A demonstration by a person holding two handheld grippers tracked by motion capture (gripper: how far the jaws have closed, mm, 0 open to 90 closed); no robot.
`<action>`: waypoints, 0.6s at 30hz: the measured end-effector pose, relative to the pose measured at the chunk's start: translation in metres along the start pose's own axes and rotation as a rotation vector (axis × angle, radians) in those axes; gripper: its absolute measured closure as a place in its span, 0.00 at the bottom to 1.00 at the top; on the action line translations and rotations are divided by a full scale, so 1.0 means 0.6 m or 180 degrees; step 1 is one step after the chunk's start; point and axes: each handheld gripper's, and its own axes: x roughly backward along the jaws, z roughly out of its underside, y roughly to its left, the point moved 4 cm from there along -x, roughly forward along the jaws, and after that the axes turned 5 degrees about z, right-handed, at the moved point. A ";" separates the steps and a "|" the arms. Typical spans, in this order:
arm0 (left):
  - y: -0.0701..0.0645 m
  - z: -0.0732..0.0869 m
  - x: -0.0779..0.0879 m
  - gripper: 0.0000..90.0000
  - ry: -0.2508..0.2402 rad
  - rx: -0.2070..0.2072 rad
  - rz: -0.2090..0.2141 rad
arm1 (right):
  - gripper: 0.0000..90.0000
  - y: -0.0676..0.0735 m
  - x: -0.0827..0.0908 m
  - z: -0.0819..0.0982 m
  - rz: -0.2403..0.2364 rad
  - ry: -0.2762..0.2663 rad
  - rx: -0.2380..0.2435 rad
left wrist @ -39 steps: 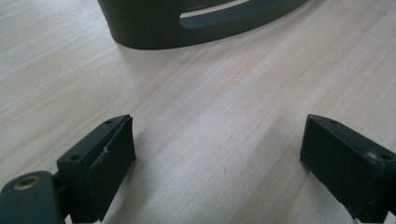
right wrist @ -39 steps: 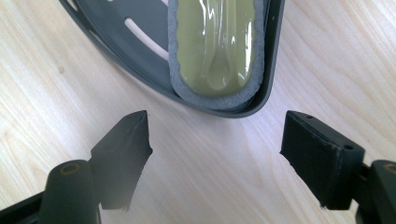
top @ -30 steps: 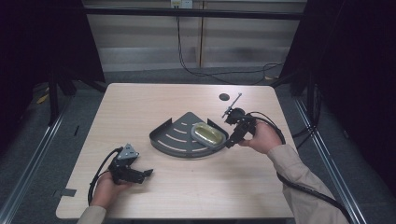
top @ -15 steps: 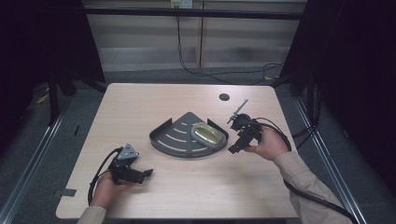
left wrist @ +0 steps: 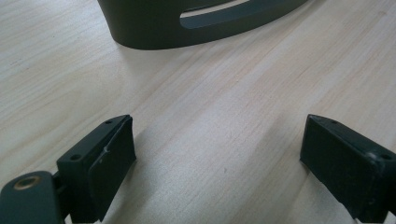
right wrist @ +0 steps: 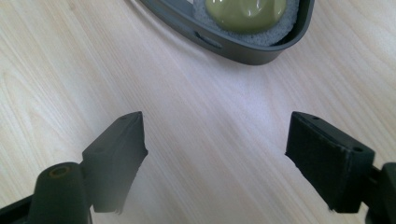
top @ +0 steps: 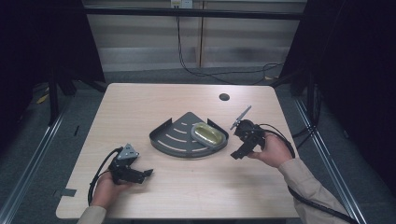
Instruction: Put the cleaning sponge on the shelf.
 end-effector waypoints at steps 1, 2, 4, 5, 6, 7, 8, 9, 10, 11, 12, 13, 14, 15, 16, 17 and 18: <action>0.000 0.000 0.000 0.11 0.0001 -0.0001 0.0000 | 0.21 0.001 0.000 0.002 0.0009 0.0013 0.0001; 0.000 0.000 0.000 0.11 -0.0001 0.0001 0.0000 | 0.20 0.002 -0.002 0.007 0.0016 0.0024 0.0049; 0.000 0.000 0.000 0.11 -0.0001 0.0001 0.0000 | 0.20 0.004 -0.003 0.008 0.0013 0.0034 0.0030; 0.000 0.000 0.000 0.11 -0.0002 0.0003 0.0000 | 0.20 0.004 -0.003 0.010 -0.0001 0.0022 0.0036; 0.000 0.000 0.000 0.11 -0.0003 0.0003 0.0000 | 0.20 0.005 -0.003 0.012 -0.0010 0.0023 0.0036; 0.000 0.000 0.000 0.11 -0.0003 0.0004 0.0000 | 0.20 0.005 -0.004 0.014 -0.0008 0.0025 0.0056; 0.000 0.000 0.000 0.11 -0.0002 0.0004 0.0000 | 0.20 0.006 -0.004 0.017 0.0022 0.0036 0.0056; 0.000 0.000 0.000 0.11 -0.0003 0.0004 0.0000 | 0.20 0.006 -0.005 0.020 0.0016 0.0043 0.0067; 0.000 0.000 0.000 0.11 -0.0003 0.0003 -0.0001 | 0.20 0.007 -0.005 0.022 0.0020 0.0049 0.0044; 0.000 0.000 0.000 0.11 -0.0004 0.0005 0.0000 | 0.20 0.007 -0.005 0.025 0.0026 0.0058 0.0040; 0.000 0.000 0.000 0.11 -0.0006 0.0007 0.0000 | 0.20 0.007 -0.006 0.031 0.0034 0.0062 0.0065; 0.000 0.000 0.000 0.11 -0.0008 0.0009 -0.0001 | 0.20 0.007 -0.006 0.031 0.0034 0.0062 0.0065; 0.000 0.000 0.000 0.11 -0.0013 0.0014 -0.0001 | 0.20 0.007 -0.007 0.035 0.0013 0.0070 0.0046; 0.000 0.000 0.000 0.11 -0.0011 0.0012 -0.0001 | 0.20 0.008 -0.007 0.040 0.0007 0.0082 0.0034; 0.000 0.000 0.000 0.11 -0.0010 0.0011 -0.0001 | 0.20 0.007 -0.008 0.044 0.0025 0.0098 0.0034; 0.000 0.000 0.000 0.11 -0.0009 0.0010 -0.0001 | 0.20 0.007 -0.009 0.048 0.0038 0.0120 0.0025; 0.000 0.000 0.000 0.11 -0.0007 0.0008 -0.0001 | 0.20 0.006 -0.012 0.056 0.0048 0.0105 0.0034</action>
